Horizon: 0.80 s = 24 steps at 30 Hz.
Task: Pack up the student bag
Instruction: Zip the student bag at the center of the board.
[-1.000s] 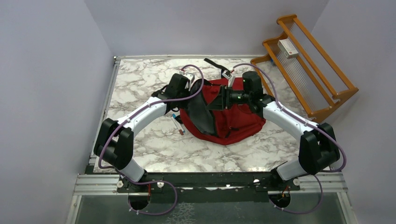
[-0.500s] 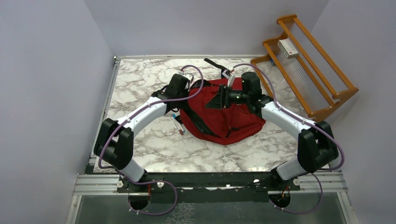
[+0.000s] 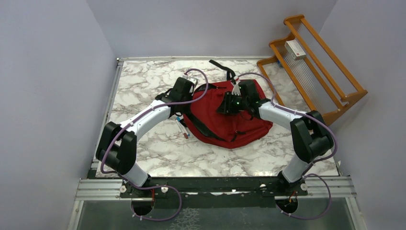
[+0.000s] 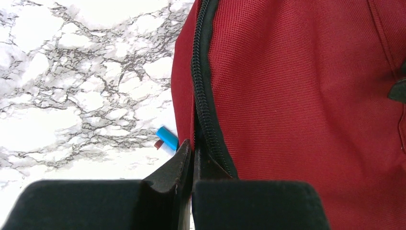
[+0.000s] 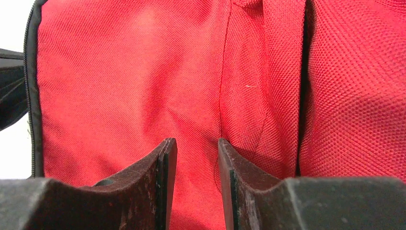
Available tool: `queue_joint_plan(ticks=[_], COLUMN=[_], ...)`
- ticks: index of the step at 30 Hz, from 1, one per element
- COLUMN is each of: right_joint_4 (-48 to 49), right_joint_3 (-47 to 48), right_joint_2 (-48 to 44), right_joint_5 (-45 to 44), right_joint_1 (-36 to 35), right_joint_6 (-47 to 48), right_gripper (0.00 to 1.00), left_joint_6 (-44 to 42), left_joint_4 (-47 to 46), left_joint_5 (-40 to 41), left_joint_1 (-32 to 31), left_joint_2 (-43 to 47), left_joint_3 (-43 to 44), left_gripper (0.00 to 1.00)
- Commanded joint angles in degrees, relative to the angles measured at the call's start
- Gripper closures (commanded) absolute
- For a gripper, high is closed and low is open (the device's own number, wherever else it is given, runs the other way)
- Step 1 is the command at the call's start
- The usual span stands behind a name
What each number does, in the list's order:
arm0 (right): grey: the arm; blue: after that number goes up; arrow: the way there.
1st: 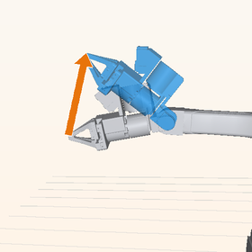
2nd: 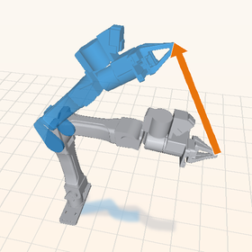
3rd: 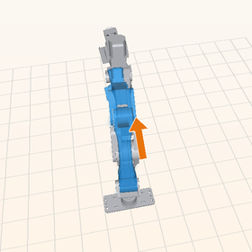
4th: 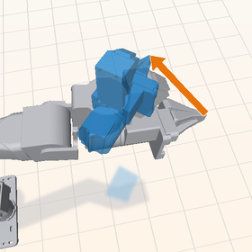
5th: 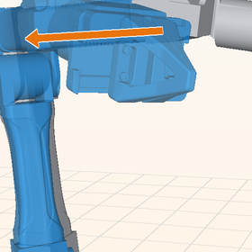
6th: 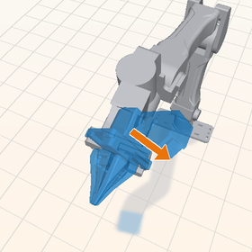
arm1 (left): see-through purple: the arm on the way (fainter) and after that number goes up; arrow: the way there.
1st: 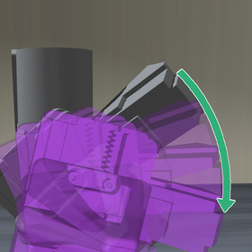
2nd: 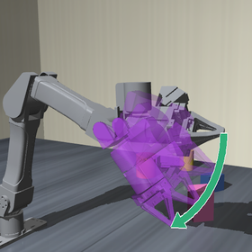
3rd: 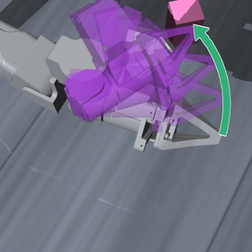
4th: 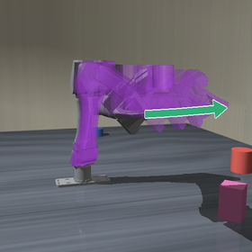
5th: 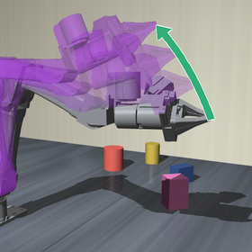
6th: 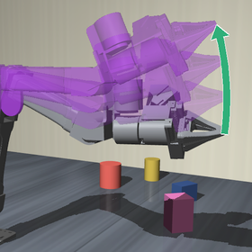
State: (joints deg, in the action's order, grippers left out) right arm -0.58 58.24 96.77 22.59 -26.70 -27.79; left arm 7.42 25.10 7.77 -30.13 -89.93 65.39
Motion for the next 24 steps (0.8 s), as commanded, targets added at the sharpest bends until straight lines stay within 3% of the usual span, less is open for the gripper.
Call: queue_joint_plan(ticks=[1, 8, 15, 21, 24], right_joint_4=[-2.7, -3.4, -3.4, -1.8, -1.0], right_joint_3=[1.6, 1.1, 0.8, -0.7, -0.3], right_joint_2=[1.1, 2.3, 1.8, -0.5, -1.2], right_joint_5=[-9.8, -12.6, -11.9, -9.3, -3.4], right_joint_1=[-0.4, -0.3, -0.3, -0.3, -0.4], right_joint_6=[1.1, 1.9, 2.4, 4.1, 7.5], right_gripper=[0.58, 0.58, 0.58, 0.58, 0.58], left_joint_6=[-0.8, -2.3, -3.4, -2.9, -2.4], left_joint_4=[3.6, 8.8, 10.7, 10.8, 10.8], left_joint_5=[-0.1, -0.8, 4.9, 2.9, 1.2], left_joint_1=[-0.1, -0.1, 0.1, 0.2, 0.2], left_joint_2=[2.7, 2.6, 2.3, 0.9, 0.4], left_joint_3=[1.3, 4.3, 6.6, 8.6, 8.9], left_gripper=[1.0, 1.0, 1.0, 1.0, 1.0])
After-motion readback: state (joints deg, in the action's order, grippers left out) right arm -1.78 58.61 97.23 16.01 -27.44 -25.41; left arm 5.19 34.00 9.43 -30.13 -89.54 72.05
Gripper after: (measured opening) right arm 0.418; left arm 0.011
